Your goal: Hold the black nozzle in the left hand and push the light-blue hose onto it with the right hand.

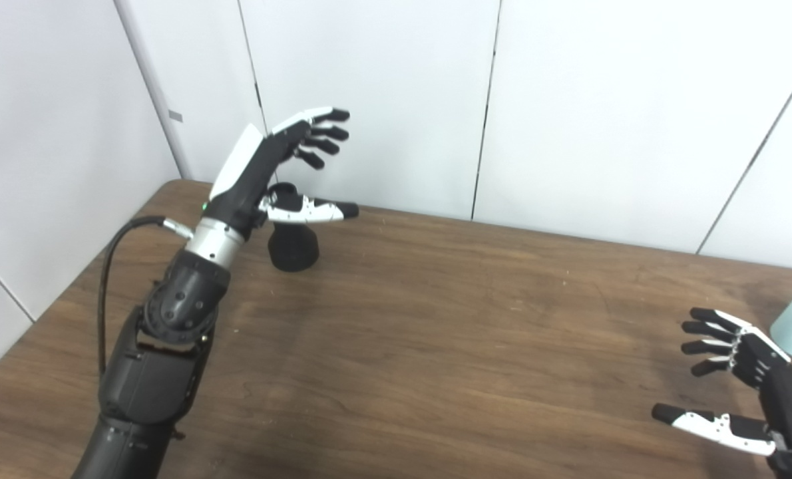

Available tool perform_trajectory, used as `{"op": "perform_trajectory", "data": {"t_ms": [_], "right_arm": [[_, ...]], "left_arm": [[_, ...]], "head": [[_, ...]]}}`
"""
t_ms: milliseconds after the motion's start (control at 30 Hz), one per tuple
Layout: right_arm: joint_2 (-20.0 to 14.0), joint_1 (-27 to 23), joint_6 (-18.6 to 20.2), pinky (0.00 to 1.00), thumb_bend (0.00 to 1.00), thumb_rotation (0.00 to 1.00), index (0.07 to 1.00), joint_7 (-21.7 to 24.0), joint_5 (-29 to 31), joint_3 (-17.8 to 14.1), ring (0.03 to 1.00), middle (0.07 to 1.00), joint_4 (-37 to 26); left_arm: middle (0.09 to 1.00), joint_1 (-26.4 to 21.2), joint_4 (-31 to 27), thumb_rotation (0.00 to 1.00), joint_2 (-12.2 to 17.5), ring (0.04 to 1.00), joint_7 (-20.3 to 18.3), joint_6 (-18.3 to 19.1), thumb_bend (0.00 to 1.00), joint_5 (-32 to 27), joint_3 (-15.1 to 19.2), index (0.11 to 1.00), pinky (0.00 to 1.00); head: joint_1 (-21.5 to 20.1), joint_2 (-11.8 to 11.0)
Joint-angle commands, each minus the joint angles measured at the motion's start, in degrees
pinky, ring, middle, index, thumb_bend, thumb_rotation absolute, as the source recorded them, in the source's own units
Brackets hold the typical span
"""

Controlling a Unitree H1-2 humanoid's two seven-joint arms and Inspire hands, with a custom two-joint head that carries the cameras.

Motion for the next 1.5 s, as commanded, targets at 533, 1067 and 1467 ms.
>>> {"op": "perform_trajectory", "data": {"t_ms": [533, 1067, 1467], "right_arm": [[-0.6, -1.6, -2.5, 0.48, 0.80, 0.11, 0.748, 0.0, 1.3, -0.8, 0.618, 0.715, -2.5], [-0.7, -1.4, -2.4, 0.48, 0.80, 0.12, 0.748, -0.2, 0.7, -1.0, 0.618, 0.715, -2.9], [-0.8, -1.0, -1.6, 0.48, 0.80, 0.13, 0.746, -0.2, 0.6, -1.2, 0.611, 0.714, -3.9]], "left_arm": [[0.760, -5.8, 4.0, 0.22, 2.5, 0.749, 11.3, 10.2, 0.86, 17.1, 2.2, 0.780, 0.61], [0.922, -5.3, 6.6, 0.42, 6.5, 0.978, 1.1, 22.7, 1.00, 16.2, -1.7, 0.875, 0.96], [0.960, -3.8, 11.8, 0.45, 5.8, 1.000, 0.9, 26.5, 1.00, 13.9, -2.2, 0.910, 1.00]], "head": [[-0.3, 0.1], [-0.4, 0.2], [-0.7, 0.6]]}}
